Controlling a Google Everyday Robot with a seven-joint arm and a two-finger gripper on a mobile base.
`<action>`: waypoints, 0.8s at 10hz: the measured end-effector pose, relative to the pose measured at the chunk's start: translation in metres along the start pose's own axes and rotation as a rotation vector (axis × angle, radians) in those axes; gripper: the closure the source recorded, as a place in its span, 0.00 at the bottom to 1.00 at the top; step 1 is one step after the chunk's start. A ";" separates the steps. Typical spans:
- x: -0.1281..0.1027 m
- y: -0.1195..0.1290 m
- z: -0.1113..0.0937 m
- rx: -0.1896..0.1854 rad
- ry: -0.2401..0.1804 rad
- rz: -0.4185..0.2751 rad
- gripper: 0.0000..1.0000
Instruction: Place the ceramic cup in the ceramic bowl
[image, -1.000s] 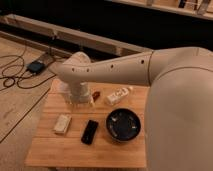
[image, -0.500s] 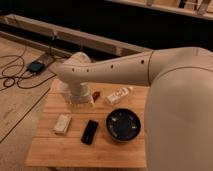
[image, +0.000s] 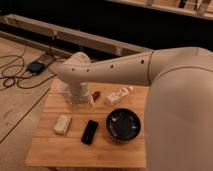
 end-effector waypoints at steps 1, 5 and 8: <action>0.000 0.000 0.000 0.000 0.000 0.000 0.35; 0.000 0.001 0.000 0.001 0.000 -0.001 0.35; -0.028 0.018 0.003 0.005 0.007 -0.026 0.35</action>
